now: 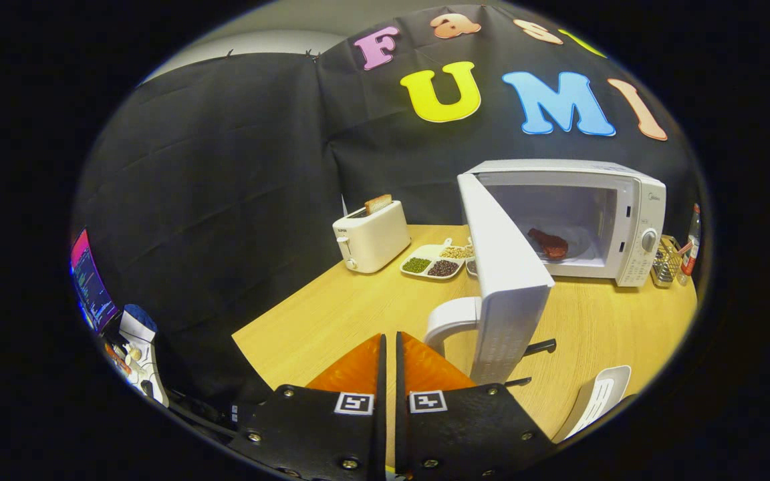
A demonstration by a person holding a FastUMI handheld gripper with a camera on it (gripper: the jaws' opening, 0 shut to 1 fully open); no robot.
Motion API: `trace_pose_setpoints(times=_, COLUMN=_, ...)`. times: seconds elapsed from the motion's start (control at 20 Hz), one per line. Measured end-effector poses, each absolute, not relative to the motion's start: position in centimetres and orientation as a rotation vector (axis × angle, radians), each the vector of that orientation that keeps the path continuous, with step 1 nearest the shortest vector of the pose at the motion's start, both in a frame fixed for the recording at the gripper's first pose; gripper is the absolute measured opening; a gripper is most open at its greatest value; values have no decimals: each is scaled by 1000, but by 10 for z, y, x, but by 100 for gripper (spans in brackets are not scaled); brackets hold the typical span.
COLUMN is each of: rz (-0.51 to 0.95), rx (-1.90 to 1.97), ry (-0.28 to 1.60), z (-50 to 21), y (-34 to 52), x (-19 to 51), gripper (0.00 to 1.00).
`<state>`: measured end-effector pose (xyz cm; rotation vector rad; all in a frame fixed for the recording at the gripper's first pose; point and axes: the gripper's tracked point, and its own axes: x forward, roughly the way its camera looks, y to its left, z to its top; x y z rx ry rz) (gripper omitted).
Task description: Open the microwave, put the food inside, and close the microwave door.
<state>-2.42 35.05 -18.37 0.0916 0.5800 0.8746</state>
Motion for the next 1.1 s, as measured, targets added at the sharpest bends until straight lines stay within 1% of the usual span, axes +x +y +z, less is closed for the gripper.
trace_pose_setpoints(times=0.75, rz=652, rx=124, ry=582, z=-193, y=277, x=59, gripper=5)
trace_pose_setpoints(times=1.1, rz=570, rx=133, ry=568, z=-194, y=246, x=104, gripper=5)
